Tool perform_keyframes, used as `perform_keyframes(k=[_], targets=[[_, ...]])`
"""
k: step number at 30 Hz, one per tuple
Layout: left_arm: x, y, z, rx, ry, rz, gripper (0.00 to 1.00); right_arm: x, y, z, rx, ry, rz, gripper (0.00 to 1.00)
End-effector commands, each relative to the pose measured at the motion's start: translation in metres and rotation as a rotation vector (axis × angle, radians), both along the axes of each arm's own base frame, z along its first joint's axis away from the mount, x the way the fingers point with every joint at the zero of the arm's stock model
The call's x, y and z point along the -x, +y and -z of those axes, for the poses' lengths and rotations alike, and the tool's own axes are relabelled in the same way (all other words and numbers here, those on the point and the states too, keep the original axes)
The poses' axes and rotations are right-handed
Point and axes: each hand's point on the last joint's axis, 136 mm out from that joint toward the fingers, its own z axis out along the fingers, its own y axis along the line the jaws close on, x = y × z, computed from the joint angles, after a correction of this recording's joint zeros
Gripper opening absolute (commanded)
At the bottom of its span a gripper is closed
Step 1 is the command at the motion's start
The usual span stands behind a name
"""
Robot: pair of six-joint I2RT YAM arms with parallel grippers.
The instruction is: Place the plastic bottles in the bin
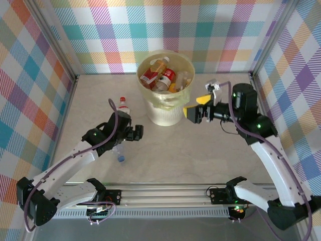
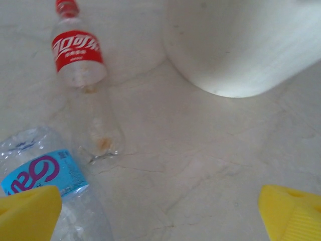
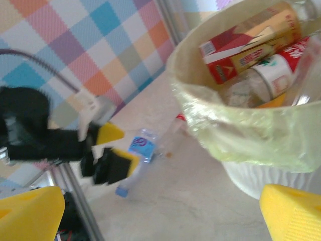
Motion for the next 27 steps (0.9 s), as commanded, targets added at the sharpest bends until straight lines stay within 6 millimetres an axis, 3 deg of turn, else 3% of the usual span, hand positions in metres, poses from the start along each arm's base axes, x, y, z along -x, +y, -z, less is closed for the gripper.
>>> perform_keyframes(k=[1, 12, 22, 27], targets=[[-0.007, 0.008, 0.016, 0.066, 0.077, -0.062, 1.0, 0.024, 0.004, -0.004, -0.057, -0.003, -0.072, 1.0], [-0.065, 0.048, 0.041, 0.073, 0.196, -0.167, 1.0, 0.038, 0.0, 0.027, -0.046, 0.081, -0.073, 1.0], [-0.118, 0.05, 0.085, 0.01, 0.301, -0.178, 0.92, 0.043, -0.004, 0.033, -0.033, 0.102, -0.057, 1.0], [-0.131, 0.052, 0.104, -0.025, 0.34, -0.195, 0.91, 0.048, -0.005, 0.036, -0.03, 0.116, -0.066, 1.0]])
